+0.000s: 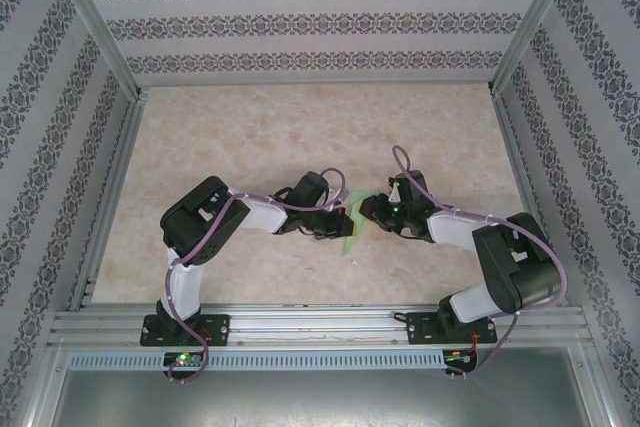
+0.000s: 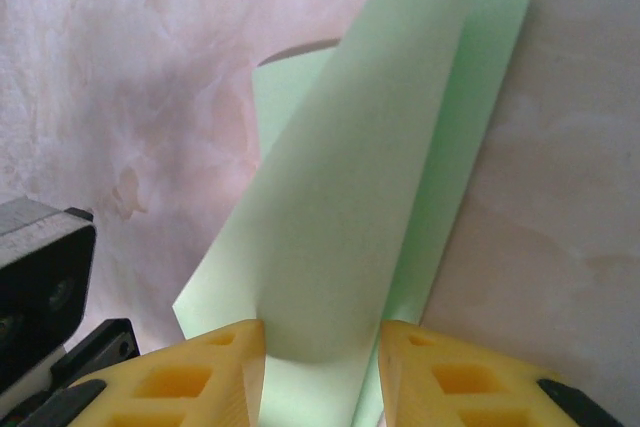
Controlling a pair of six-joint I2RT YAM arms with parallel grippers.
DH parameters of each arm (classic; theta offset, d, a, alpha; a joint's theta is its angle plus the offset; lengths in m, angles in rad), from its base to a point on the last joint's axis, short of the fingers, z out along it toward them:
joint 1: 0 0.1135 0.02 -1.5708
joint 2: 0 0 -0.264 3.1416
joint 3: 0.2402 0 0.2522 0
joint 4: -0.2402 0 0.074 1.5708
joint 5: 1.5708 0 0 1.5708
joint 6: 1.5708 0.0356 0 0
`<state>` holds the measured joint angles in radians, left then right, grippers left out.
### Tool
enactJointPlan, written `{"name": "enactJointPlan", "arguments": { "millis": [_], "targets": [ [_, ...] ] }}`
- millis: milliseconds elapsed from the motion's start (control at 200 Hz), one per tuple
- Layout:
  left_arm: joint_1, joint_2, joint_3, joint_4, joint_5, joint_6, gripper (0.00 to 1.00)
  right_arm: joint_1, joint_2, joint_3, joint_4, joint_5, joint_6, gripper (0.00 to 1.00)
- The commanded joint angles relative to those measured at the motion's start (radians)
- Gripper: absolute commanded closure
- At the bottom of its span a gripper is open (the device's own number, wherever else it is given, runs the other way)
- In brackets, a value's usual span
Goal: Fold a paper plane with a square sheet of paper (fold left side to right side)
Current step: Fold the wing for the fifth time at the center of the table.
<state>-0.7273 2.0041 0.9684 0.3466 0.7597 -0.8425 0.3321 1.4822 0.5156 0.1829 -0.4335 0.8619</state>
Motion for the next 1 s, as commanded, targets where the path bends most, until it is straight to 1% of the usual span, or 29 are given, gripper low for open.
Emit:
{"name": "enactJointPlan", "arguments": {
  "millis": [0, 190, 385, 570, 719, 829, 994],
  "targets": [
    [0.019, 0.026, -0.014, 0.05, 0.02, -0.017, 1.0, 0.015, 0.024, 0.028, 0.021, 0.014, 0.003, 0.64],
    [0.02, 0.03, -0.015, 0.059, 0.022, -0.022, 0.99, 0.017, 0.05, 0.035, 0.018, 0.02, 0.003, 0.64],
    [0.02, 0.035, -0.015, 0.07, 0.028, -0.03, 0.95, 0.029, 0.097, 0.054, 0.011, 0.028, 0.003, 0.64],
    [0.022, 0.02, -0.02, 0.078, 0.028, -0.035, 0.86, 0.036, 0.138, 0.07, -0.04, 0.057, -0.009, 0.67],
    [0.028, -0.018, -0.023, 0.028, 0.012, -0.01, 0.77, 0.038, 0.17, 0.069, -0.046, 0.059, -0.018, 0.68],
    [0.049, -0.053, -0.043, 0.02, 0.003, -0.007, 0.7, 0.038, 0.179, 0.072, -0.043, 0.057, -0.022, 0.68],
    [0.082, -0.072, -0.04, 0.017, 0.017, -0.007, 0.65, 0.039, 0.178, 0.08, -0.045, 0.053, -0.028, 0.68]
  ]
}}
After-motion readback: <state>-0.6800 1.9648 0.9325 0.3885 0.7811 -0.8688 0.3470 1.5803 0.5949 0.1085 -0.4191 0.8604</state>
